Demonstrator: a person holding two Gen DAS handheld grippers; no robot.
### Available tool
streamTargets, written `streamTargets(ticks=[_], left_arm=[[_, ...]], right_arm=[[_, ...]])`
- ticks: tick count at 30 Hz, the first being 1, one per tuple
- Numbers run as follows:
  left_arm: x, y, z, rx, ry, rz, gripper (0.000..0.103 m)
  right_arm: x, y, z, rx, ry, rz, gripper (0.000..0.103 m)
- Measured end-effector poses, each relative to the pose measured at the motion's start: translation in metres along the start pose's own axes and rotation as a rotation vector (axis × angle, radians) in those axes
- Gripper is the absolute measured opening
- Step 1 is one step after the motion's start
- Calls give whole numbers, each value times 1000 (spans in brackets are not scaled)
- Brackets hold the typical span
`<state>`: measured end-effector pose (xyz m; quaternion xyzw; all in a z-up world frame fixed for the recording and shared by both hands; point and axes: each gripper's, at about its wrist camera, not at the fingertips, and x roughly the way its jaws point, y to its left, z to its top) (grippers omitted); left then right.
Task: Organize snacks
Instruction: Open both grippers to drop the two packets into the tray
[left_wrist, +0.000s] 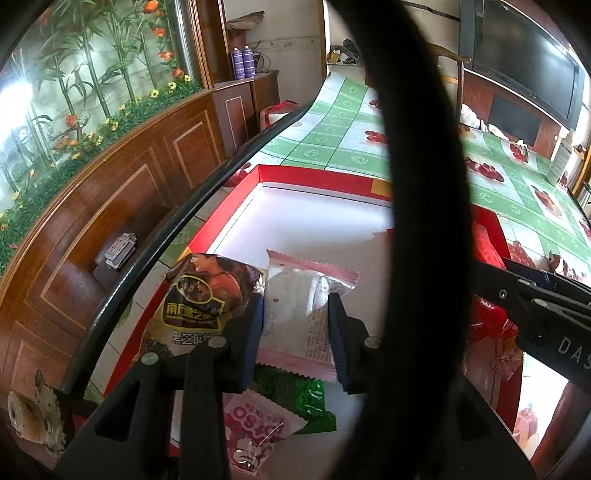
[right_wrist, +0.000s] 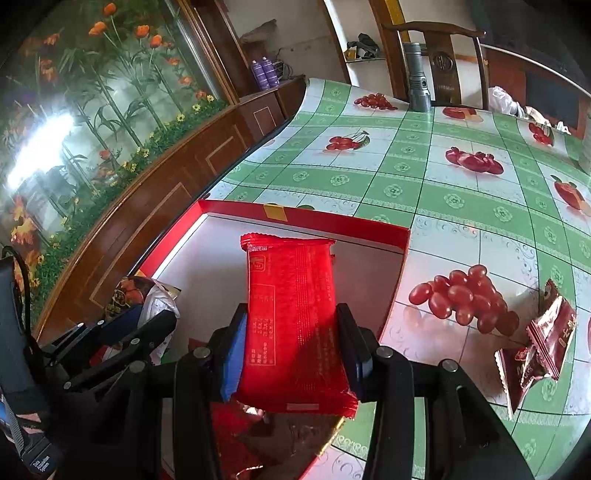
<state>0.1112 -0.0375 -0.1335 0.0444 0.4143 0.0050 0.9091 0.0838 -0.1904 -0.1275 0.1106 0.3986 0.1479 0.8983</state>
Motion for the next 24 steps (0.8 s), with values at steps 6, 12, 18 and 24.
streamTargets(ticks=[6,12,18,24], left_arm=[[12,-2,0,9,32,-5,36],[13,1,-1,-15,44,15,57],[-1,3,1,-27,16,18,71],[-20,-3,0,-29,-11,4,77]], right_arm=[[6,3,3,-13,7,-14,45],[2,1,2,-6,-5,-6,47],[-24,-7,-2,30,-52,17,47],[-57,-22,-20,63,-93,14,50]])
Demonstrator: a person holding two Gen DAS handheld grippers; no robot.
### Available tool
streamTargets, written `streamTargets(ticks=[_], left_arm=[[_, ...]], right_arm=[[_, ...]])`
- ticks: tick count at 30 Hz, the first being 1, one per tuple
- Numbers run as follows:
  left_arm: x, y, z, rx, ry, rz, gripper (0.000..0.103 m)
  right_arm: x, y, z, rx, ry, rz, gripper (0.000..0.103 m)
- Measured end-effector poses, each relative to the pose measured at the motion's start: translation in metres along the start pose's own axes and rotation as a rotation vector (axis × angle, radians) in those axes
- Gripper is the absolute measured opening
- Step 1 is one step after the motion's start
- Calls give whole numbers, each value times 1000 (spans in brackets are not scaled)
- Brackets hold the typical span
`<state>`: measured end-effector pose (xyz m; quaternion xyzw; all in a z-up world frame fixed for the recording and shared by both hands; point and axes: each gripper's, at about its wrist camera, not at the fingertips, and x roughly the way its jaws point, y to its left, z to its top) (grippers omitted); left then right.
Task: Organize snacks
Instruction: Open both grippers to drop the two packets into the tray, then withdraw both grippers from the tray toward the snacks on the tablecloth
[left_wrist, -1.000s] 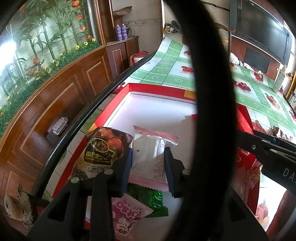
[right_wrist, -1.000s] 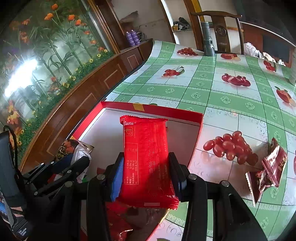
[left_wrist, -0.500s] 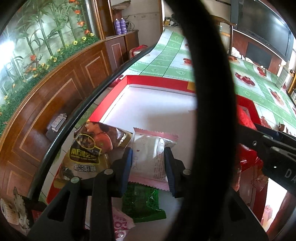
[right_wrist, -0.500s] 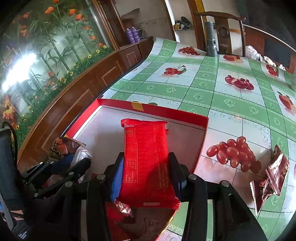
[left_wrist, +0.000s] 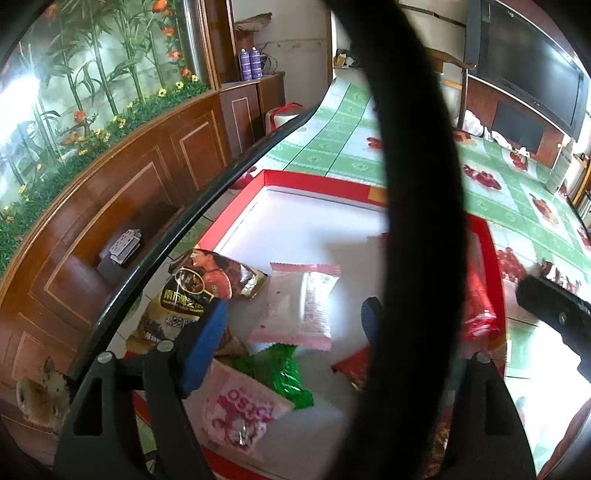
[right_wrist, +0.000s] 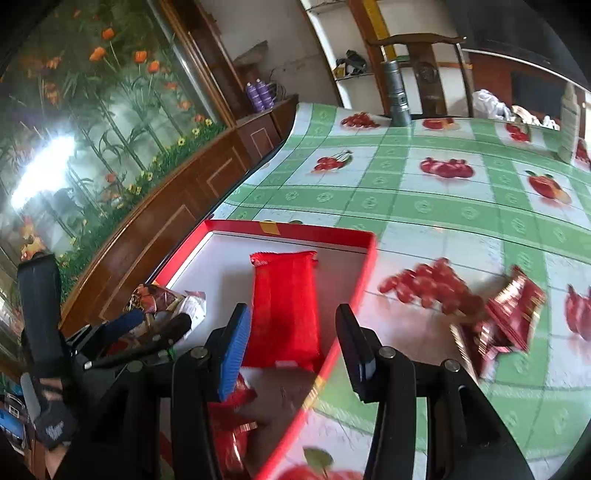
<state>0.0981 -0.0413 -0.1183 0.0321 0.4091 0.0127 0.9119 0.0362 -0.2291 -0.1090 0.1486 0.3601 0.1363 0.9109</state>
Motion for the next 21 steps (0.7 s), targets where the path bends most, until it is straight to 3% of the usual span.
streamTargets(ticks=[11,21], left_arm=[[-37,-33,-5,36,-43,-64,79],[-61,-89,-22,117,-45,-168,80]], right_arm=[[-62,-44,-31,86,-63,-69,56],[-129,-101,-71,208,-130,-157,57]])
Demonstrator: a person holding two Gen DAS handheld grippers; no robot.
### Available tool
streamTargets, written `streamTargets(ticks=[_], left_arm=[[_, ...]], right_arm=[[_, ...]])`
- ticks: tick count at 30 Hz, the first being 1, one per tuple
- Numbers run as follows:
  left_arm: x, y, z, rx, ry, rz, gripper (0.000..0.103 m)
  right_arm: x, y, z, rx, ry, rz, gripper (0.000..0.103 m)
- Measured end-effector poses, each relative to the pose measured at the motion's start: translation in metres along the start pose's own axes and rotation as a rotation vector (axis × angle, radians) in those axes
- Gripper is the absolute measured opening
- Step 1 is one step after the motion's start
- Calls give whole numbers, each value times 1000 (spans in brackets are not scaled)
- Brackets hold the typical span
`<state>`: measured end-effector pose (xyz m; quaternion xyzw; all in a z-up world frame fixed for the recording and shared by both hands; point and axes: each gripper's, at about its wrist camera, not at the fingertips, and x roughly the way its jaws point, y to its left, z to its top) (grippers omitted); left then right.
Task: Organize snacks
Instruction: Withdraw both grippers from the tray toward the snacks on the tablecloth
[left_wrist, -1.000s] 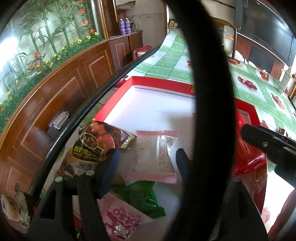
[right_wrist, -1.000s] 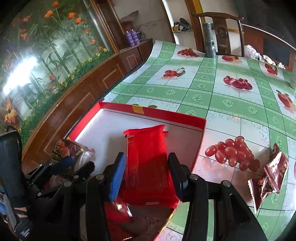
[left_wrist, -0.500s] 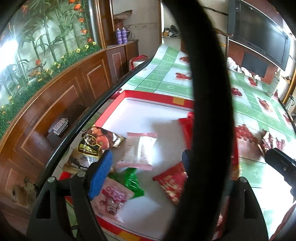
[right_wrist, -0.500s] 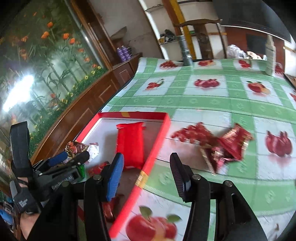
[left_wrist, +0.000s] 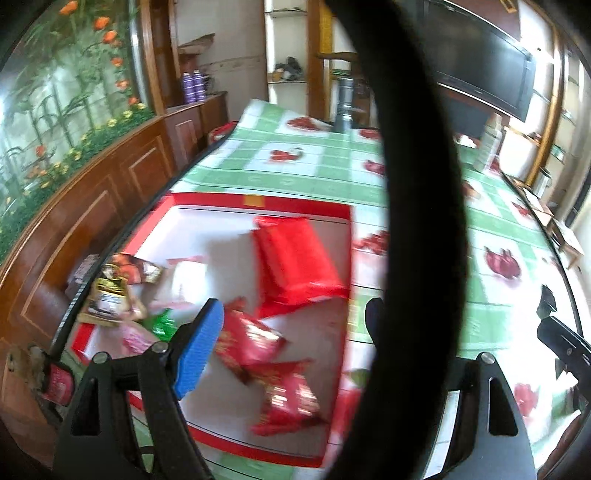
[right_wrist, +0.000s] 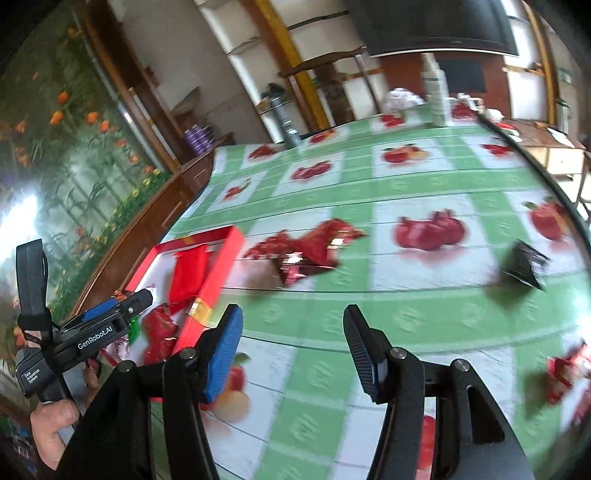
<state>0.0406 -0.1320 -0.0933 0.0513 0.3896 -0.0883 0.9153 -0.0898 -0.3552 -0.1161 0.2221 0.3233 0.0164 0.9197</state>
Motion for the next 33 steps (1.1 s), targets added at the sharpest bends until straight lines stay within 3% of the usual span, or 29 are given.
streamTargets(ticks=[12,23,33], left_arm=[[-19,-61,-8,112,-16,-85,80],[-30,-86,-16,147,-15,-133,82],[-31,-113,-23,192,-13,-191,82]], right_arm=[[-49,-61,-19,93,-63,-101,59],[-76,-83,-39,121,-85,-155,67],[-99,-90,-37,142,-138,-216,73]])
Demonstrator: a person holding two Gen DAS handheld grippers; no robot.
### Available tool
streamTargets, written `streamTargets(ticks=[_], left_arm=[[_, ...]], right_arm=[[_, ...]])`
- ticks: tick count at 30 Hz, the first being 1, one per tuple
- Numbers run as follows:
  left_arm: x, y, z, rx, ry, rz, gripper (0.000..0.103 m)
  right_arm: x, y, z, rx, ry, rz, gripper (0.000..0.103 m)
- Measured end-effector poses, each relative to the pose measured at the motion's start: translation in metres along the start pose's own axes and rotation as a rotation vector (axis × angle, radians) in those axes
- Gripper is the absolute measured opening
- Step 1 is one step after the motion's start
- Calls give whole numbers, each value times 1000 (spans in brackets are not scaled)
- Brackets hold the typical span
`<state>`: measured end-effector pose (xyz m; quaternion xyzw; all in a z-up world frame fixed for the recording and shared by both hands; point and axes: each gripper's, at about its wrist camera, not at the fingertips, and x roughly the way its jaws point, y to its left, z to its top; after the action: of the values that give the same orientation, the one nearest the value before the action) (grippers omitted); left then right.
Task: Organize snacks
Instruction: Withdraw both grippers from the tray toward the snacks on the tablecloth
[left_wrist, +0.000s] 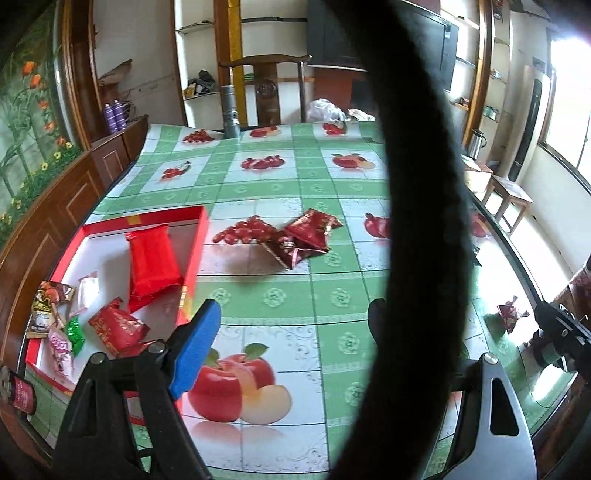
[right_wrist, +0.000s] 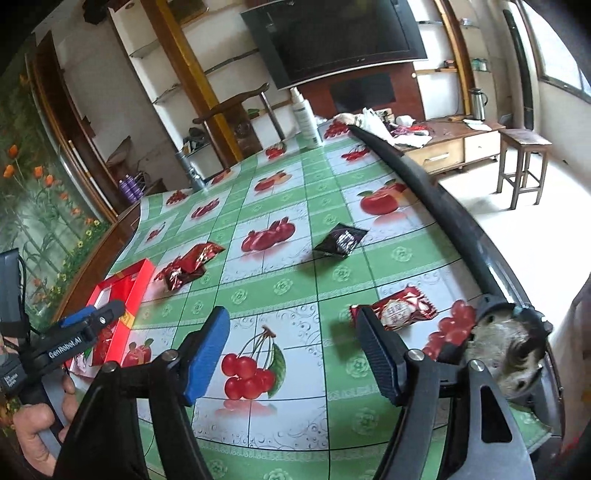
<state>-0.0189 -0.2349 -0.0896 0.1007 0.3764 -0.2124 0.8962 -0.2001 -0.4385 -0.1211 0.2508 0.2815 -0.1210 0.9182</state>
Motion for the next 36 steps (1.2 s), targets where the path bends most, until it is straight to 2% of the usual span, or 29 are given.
streamTargets(ticks=[4,7,16,32,36], left_arm=[[5,-7,1,13,13,-11,82],[2,-11,3,25,6,-16,82],[3,-9,11,22,1,-22,82],[22,25,8,5,50,20,83],[34,35,8,-9,89,23,83]], right_arm=[[-10,3,3,-12,-25,-12,74],[-14,4,5,-14,-39,-24,80],[-26,15,8,-48,-58,-39,80],[1,7,5,-15,5,-35,80],[13,2,6,5,32,-36,80]])
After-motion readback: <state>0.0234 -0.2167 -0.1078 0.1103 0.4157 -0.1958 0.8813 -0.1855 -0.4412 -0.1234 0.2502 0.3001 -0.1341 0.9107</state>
